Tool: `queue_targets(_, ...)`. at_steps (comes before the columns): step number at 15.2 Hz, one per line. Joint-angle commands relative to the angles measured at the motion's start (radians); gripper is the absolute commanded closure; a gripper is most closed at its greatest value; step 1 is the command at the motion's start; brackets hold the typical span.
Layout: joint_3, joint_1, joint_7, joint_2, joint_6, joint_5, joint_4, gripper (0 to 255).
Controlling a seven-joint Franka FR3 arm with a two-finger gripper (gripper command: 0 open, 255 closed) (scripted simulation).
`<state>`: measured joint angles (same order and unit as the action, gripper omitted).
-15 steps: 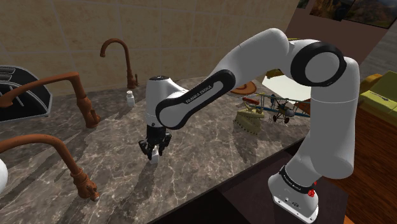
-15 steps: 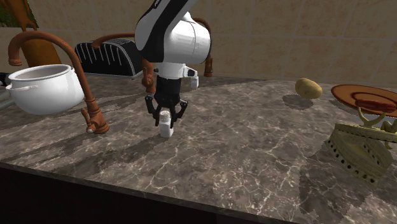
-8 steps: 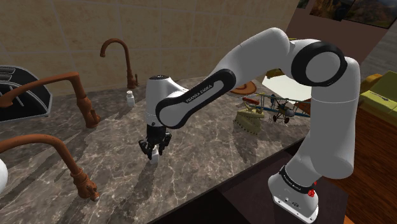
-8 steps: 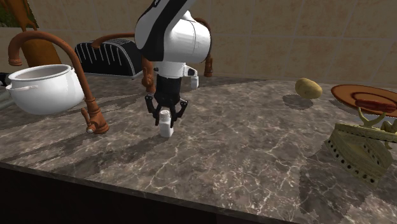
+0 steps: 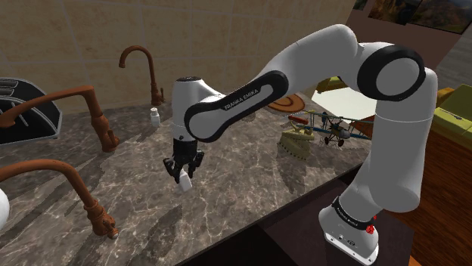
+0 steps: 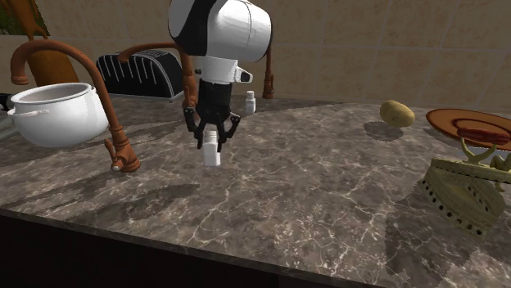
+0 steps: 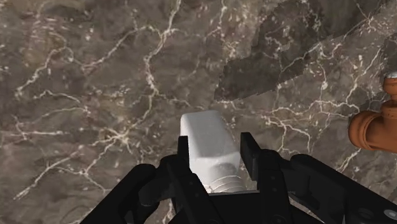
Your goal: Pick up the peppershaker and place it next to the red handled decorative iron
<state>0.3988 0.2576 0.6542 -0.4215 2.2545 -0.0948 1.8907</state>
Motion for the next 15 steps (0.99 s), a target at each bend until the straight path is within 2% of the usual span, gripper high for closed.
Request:
queue_targets(1, 0.003, -0.005, -0.001, 0.02, -0.022, -0.006, -0.002, 255)
queue_targets(15, 0.017, -0.02, 0.01, 0.114, -0.18, -0.032, -0.072, 255)
